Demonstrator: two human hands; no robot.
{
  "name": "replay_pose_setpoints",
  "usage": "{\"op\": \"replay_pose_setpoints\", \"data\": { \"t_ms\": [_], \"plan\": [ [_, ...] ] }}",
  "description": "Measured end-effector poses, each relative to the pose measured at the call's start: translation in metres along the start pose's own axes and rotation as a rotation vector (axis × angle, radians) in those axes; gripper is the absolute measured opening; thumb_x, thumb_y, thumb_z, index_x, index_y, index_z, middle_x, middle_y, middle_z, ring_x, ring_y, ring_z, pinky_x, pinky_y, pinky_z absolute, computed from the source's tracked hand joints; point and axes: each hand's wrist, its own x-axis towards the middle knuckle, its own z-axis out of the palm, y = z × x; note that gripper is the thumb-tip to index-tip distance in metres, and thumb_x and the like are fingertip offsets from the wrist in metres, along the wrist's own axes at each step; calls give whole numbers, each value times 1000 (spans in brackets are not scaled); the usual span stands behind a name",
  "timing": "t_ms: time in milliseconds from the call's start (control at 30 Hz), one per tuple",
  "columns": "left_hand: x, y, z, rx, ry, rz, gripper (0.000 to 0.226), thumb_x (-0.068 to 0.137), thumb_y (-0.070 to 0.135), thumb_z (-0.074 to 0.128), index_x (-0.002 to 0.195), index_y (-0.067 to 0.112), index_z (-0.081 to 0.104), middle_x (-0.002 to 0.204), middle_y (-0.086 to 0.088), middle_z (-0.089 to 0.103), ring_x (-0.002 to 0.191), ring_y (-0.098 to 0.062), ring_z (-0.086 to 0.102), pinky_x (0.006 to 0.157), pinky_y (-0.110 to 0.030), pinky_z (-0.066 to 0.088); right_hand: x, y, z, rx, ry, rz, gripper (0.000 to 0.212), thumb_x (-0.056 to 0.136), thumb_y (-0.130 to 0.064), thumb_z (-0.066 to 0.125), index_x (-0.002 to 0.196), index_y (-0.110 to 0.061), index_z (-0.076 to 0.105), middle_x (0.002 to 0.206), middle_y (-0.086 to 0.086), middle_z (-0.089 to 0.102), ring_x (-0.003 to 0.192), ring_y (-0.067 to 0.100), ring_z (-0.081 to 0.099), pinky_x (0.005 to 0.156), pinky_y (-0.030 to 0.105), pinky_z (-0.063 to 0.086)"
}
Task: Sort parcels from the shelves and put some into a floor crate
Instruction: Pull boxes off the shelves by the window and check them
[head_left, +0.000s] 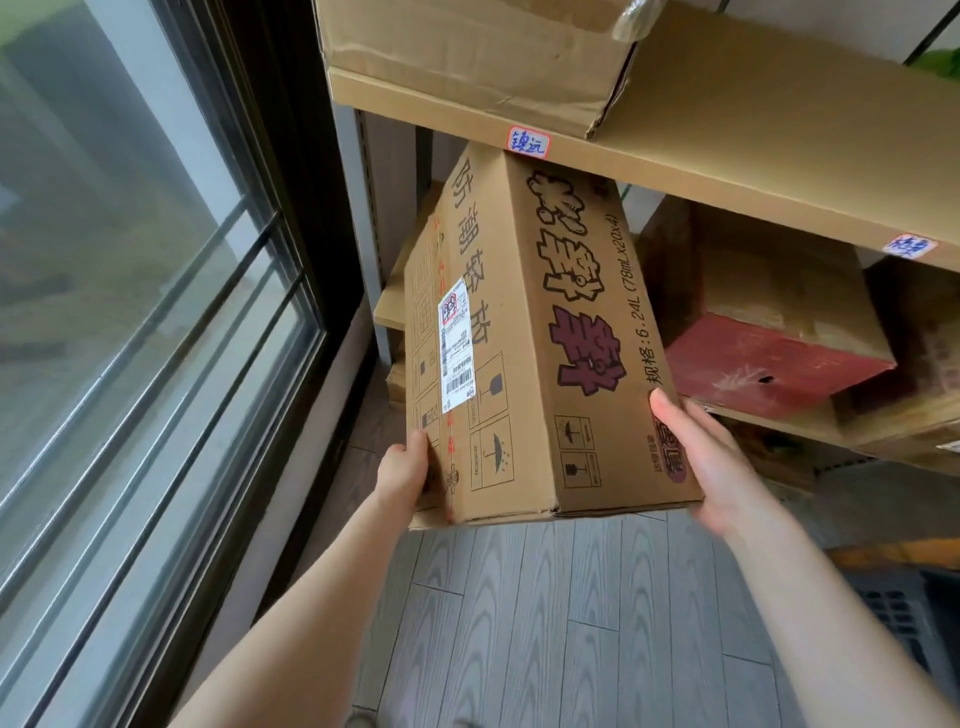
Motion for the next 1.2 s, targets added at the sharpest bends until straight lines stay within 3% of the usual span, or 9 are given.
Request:
{"op": "replay_pose_setpoints", "data": {
  "t_ms": [200,300,400,500,633,767,867,1000,1200],
  "plan": [
    [20,-14,7,-133,-20,-79,50,92,54,37,102,10,58,103,-9,66,99,-24,62,95,-39,47,3,1,-4,-46,6,-64,16,84,-39,59,98,-36,65,93,-8,74,81,7,70,64,27,53],
    [22,-16,4,-138,-14,-78,47,92,55,37,93,12,56,97,-9,68,95,-25,65,88,-37,48,-1,2,2,-52,55,-155,8,88,-33,56,90,-40,59,86,-24,66,73,-6,63,67,20,50],
    [19,-14,-2,-127,-17,-58,46,93,54,35,93,13,55,92,-8,69,85,-23,66,73,-32,49,-4,7,7,-119,50,-281,41,90,-30,55,128,-40,45,98,-35,53,83,-20,55,70,8,46],
    [9,-14,-19,-154,13,-55,46,93,55,35,97,13,55,85,-5,67,75,-19,65,64,-28,49,-9,16,10,-134,29,-329,50,91,-29,54,138,-38,38,111,-37,50,94,-29,49,75,-1,43],
    [-1,-22,-54,-105,183,7,49,89,60,40,100,15,55,87,-4,64,89,-24,64,91,-37,49,-21,49,19,-133,82,-343,42,90,-30,51,130,-41,42,135,-18,48,128,-2,41,107,26,34],
    [-13,-28,-84,34,343,129,48,90,54,41,83,9,55,81,-6,57,88,-26,55,78,-34,41,-28,78,34,-68,147,-207,34,97,-20,42,130,-26,50,128,-8,55,115,6,51,87,16,41],
    [-17,-33,-101,76,386,178,47,91,51,43,88,5,52,79,-7,53,85,-25,51,73,-32,36,-25,92,47,-99,149,15,37,96,-39,41,124,-20,56,118,0,63,99,15,58,73,25,45],
    [-19,-37,-118,184,385,226,47,91,49,45,90,3,52,86,-10,55,81,-25,51,67,-30,35,-19,97,64,-14,109,206,36,93,-41,44,102,-13,65,98,9,71,89,28,66,79,40,53],
    [-17,-63,-136,374,433,213,52,89,56,40,76,8,56,80,-10,63,80,-31,60,69,-33,44,-20,96,88,5,115,265,26,77,-27,53,89,-8,66,88,16,65,78,28,59,73,39,46]
  ]
}}
